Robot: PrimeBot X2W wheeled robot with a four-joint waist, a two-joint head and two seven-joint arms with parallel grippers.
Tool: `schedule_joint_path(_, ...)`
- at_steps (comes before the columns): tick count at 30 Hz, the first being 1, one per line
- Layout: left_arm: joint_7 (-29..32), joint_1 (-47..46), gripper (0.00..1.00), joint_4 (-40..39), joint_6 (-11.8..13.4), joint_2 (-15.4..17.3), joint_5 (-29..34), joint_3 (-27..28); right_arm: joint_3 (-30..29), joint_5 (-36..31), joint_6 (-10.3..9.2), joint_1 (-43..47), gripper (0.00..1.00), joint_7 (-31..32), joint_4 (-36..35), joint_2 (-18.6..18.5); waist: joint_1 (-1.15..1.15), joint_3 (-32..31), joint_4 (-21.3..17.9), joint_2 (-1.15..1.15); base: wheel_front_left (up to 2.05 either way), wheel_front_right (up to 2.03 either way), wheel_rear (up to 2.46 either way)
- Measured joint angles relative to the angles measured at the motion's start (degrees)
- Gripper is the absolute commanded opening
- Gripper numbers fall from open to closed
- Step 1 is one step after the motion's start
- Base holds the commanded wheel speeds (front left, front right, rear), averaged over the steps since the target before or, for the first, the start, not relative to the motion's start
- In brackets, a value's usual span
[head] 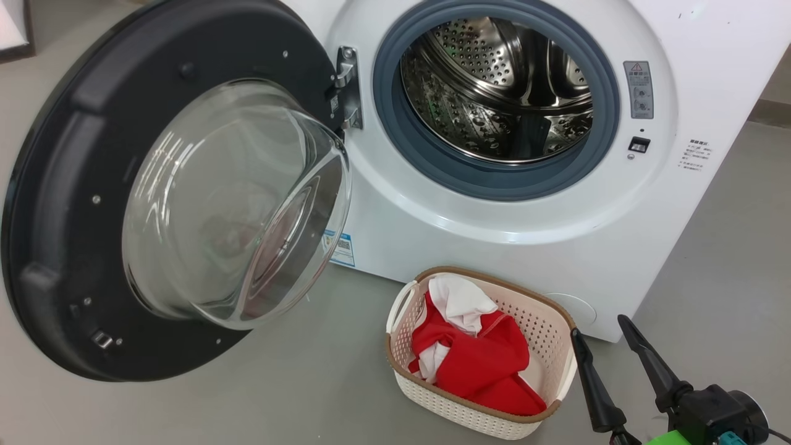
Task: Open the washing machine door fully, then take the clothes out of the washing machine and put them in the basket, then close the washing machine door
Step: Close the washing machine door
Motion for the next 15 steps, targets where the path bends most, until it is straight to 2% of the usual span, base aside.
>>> schedule_joint_path(6, 7.25, -8.00, 0.00, 8.73, 2.32, 3.82, -8.57, 4.09, 0.10, -0.01, 0.00, -0.02, 1.00, 0.00, -0.01, 0.00, 0.00, -0.15, -0.43, 0.00, 0.00, 0.00, 0.00)
schedule_joint_path(12, 15.49, -14.64, 0.00, 17.84, 7.56, 7.17, -14.34, 5.77, 0.29, -0.03, 0.00, -0.01, 1.00, 0.00, -0.01, 0.00, 0.00, -0.15, -0.83, 0.00, 0.00, 0.00, 0.00)
schedule_joint_path(15, 20.36, -17.48, 0.00, 22.51, 9.40, 9.43, -16.26, 5.93, 0.40, -0.18, 0.00, -0.01, 1.00, 0.00, -0.01, 0.00, 0.00, -0.01, -1.10, 0.00, 0.00, 0.00, 0.00)
